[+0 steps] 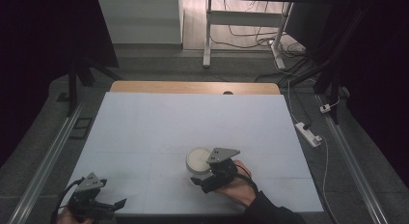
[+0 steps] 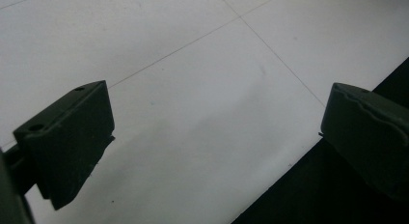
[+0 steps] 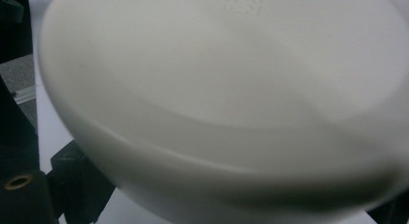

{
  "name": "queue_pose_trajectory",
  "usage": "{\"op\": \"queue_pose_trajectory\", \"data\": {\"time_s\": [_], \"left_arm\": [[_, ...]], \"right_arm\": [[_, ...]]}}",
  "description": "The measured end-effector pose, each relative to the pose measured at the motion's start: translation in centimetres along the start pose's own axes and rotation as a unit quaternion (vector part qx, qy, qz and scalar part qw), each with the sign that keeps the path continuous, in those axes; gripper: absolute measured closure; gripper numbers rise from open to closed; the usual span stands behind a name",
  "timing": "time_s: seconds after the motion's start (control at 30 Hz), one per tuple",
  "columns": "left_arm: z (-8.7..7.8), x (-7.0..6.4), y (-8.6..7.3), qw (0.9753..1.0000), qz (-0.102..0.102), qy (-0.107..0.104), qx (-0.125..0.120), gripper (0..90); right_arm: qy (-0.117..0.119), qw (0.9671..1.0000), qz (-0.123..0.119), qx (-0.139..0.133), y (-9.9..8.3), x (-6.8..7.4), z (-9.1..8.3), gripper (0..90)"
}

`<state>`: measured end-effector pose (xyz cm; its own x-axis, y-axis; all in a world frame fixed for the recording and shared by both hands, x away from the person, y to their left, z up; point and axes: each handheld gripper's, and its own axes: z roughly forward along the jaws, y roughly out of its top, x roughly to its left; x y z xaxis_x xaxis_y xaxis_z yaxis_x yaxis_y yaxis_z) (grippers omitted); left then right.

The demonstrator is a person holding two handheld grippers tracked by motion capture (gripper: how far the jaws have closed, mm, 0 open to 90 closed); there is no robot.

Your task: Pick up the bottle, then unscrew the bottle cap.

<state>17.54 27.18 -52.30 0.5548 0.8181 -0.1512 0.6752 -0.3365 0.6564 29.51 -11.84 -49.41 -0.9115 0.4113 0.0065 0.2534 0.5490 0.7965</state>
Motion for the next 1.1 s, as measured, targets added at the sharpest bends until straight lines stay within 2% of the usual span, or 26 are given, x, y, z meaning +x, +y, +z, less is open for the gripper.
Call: {"op": "queue_pose_trajectory", "data": {"time_s": [0.37, 0.57, 0.97, 1.1], "left_arm": [[0.0, 0.1, 0.0, 1.0, -0.003, -0.003, 0.0, 0.0], [0.0, 0.1, 0.0, 1.0, -0.002, -0.003, 0.002, 0.0], [0.0, 0.1, 0.0, 1.0, -0.004, -0.003, 0.0, 0.0], [-0.2, 0.3, 0.0, 0.9997, -0.011, -0.018, -0.012, 0.0]], "right_arm": [[0.008, 0.9999, 0.005, -0.006, 1.1, 0.0, 0.0, 6.8], [0.007, 0.9999, -0.005, -0.006, 1.6, 0.1, 0.3, 6.8], [0.012, 0.9998, -0.003, -0.013, 2.5, 0.0, 0.7, 6.8], [0.009, 0.9998, -0.008, -0.014, 2.7, 0.1, 0.8, 6.8]]}}
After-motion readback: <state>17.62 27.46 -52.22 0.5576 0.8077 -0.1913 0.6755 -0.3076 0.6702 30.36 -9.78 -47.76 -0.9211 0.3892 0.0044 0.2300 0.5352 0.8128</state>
